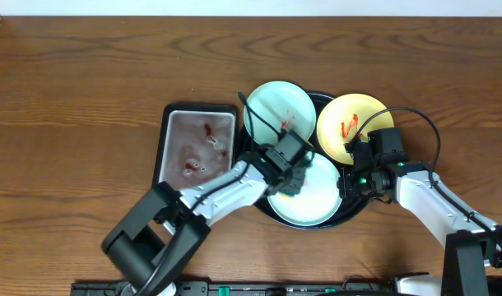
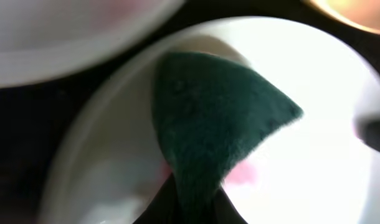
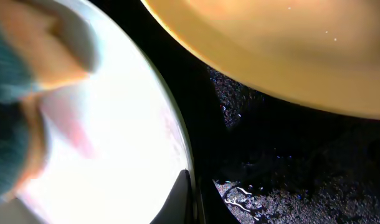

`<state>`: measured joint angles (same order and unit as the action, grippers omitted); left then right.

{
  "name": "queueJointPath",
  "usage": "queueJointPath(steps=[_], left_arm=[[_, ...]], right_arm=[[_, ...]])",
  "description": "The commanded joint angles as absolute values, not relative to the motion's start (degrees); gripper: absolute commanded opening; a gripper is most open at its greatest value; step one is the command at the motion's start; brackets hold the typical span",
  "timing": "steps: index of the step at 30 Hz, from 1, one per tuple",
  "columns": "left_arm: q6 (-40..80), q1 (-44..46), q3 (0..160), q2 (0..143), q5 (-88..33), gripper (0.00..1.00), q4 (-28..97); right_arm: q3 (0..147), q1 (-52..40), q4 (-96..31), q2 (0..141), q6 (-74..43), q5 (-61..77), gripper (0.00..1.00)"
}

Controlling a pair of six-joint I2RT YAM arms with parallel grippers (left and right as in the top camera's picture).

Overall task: Clean dirty plates on tray and stack at the side
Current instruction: 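Scrub the front pale green plate with sponge, right gripper holding rim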

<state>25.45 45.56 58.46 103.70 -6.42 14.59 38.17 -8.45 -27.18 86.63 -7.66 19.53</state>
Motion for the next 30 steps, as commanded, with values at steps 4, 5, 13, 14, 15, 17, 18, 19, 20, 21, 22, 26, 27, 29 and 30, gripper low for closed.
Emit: queueJointPath(steps=[4, 5, 13, 14, 15, 17, 18, 19, 20, 21, 22, 26, 27, 29, 30], left_arm=[[24.95, 45.19, 58.37, 96.88, -6.26, 0.07, 14.46], [24.97, 45.78, 58.37, 96.71, -6.94, 0.08, 14.09], [28.47, 50.22, 58.37, 102.48, -7.09, 0.08, 10.0], [28.88, 50.65, 58.37, 103.57, -7.07, 0.08, 9.37], [28.88, 51.03, 58.37, 104.53, -7.11, 0.08, 8.69], [28.84, 51.77, 58.37, 106.21, -7.33, 0.07, 7.2], [28.77, 52.1, 58.37, 106.94, -7.29, 0.08, 6.7], [27.92, 52.18, 58.37, 107.59, -7.25, 0.08, 6.59], [26.98, 52.14, 58.37, 107.98, -7.14, 0.08, 6.92], [25.93, 51.96, 58.37, 108.07, -6.11, 0.08, 8.21], [25.52, 51.68, 58.37, 108.07, -4.12, 0.08, 10.09], [25.47, 49.98, 58.39, 108.05, 5.28, 0.08, 16.82], [24.99, 49.5, 58.43, 107.87, 6.46, 0.08, 17.76], [23.49, 48.73, 58.89, 107.15, 6.72, 0.08, 18.85], [23.0, 48.6, 59.37, 106.59, 6.7, 0.08, 19.29]], right_arm=[[37.71, -9.1, -27.73, 87.02, -7.68, 19.55, 0.01], [37.71, -9.1, -27.79, 87.02, -7.68, 19.55, 0.01], [37.71, -9.1, -27.79, 87.02, -7.7, 19.55, 0.01], [37.71, -9.1, -27.79, 87.02, -7.7, 19.55, 0.01], [37.71, -9.1, -27.79, 87.02, -7.7, 19.55, 0.01], [37.71, -9.1, -27.79, 87.02, -7.68, 19.55, 0.01], [37.71, -9.1, -27.79, 87.02, -7.68, 19.55, 0.01], [37.71, -9.1, -27.79, 87.02, -7.68, 19.55, 0.01], [37.71, -9.1, -27.81, 87.02, -7.7, 19.55, 0.01], [37.71, -9.1, -27.86, 87.02, -7.7, 19.55, 0.02], [37.71, -9.1, -27.88, 87.02, -7.7, 19.55, 0.01], [37.71, -9.1, -27.86, 87.02, -7.68, 19.55, 0.01], [37.71, -9.1, -27.88, 87.02, -7.68, 19.55, 0.01], [37.71, -9.1, -27.92, 87.02, -7.68, 19.55, 0.01], [37.71, -9.1, -27.92, 87.02, -7.68, 19.55, 0.01]])
